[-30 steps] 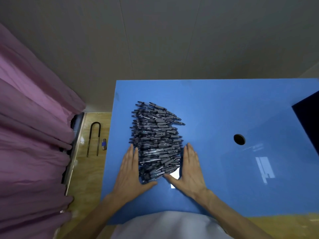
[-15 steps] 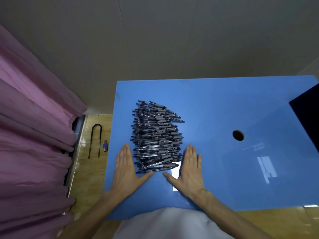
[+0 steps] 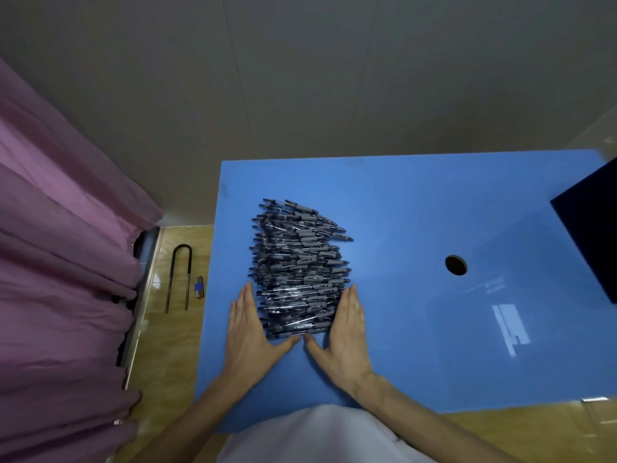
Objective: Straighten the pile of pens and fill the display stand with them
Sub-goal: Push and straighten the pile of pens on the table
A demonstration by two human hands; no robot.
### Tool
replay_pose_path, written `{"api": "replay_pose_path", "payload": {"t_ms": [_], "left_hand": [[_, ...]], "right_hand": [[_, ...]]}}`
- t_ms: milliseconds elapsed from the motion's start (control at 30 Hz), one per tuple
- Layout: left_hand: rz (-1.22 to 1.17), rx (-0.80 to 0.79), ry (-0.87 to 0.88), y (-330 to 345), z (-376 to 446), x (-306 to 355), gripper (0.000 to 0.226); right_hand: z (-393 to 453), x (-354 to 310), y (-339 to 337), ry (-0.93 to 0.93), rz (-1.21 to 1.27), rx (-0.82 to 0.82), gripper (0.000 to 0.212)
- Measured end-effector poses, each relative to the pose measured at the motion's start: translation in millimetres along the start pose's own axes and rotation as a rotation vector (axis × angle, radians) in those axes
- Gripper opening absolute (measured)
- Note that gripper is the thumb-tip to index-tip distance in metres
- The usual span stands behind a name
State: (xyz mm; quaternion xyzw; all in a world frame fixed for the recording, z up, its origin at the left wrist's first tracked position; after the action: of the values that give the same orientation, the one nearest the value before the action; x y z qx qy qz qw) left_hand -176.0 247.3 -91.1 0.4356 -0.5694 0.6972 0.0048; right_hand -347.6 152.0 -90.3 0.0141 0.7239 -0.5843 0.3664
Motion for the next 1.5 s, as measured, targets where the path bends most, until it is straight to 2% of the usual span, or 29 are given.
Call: {"api": "replay_pose_path", "payload": {"t_ms": [100,200,367,667,767,900,1067,1200,1333,1500], "left_hand": [[-0.004,-0.006,0.004,-4.1,-2.2,-3.3,0.141],[0.022,-0.024,0.047,3.1,-4.1,1.0,0.129],[-0.005,-0.009,0.016,7.9,-0.5,10.1,0.125],[0.081,-0.116,-0.065,-4.9,22.1,5.2,0.161],[0.073,-0.168,-0.103,-3.8,26.7,11.8,0.167],[0.058,-0.159,-0.099,-1.0,23.3,15.9,0.168],[0.031,-0.162,-0.061,-4.9,16.8,15.4,0.167],[-0.100,-0.106,-0.192,-11.6,27.7,13.3,0.159],[-0.157,-0.130,-0.210,-6.3,40.1,19.4,0.154],[-0.337,-0.048,-0.230,-9.3,42.7,23.9,0.131]], "right_hand": [[-3.2,14.5,-7.7,-0.023,-0.052,0.003,0.112],[-6.4,15.2,-2.7,-0.046,-0.108,-0.007,0.107],[-8.4,-0.5,8.3,-0.009,-0.064,-0.017,0.100],[7.8,19.4,-14.3,-0.063,-0.044,-0.017,0.107],[17.9,22.3,-22.4,-0.110,-0.069,-0.046,0.111],[20.4,18.9,-24.9,-0.162,-0.086,-0.075,0.112],[29.0,21.8,-29.0,-0.078,-0.038,-0.040,0.105],[47.8,16.3,-33.0,0.068,0.035,0.003,0.103],[55.1,-3.0,-25.9,0.128,0.129,0.023,0.096],[52.8,-12.6,-20.7,0.186,0.261,0.032,0.094]]}}
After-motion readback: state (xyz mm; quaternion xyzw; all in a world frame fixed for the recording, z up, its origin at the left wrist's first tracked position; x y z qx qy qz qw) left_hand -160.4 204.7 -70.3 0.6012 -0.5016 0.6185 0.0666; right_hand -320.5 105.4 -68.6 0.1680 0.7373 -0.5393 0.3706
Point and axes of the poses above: each hand's wrist, its own z-axis towards the middle knuckle, its own y-axis out of the palm, x = y × z, the point moved 6 cm from there along z, towards the middle knuckle, and after that the axes turned 7 degrees about x, right-handed, at the moved point
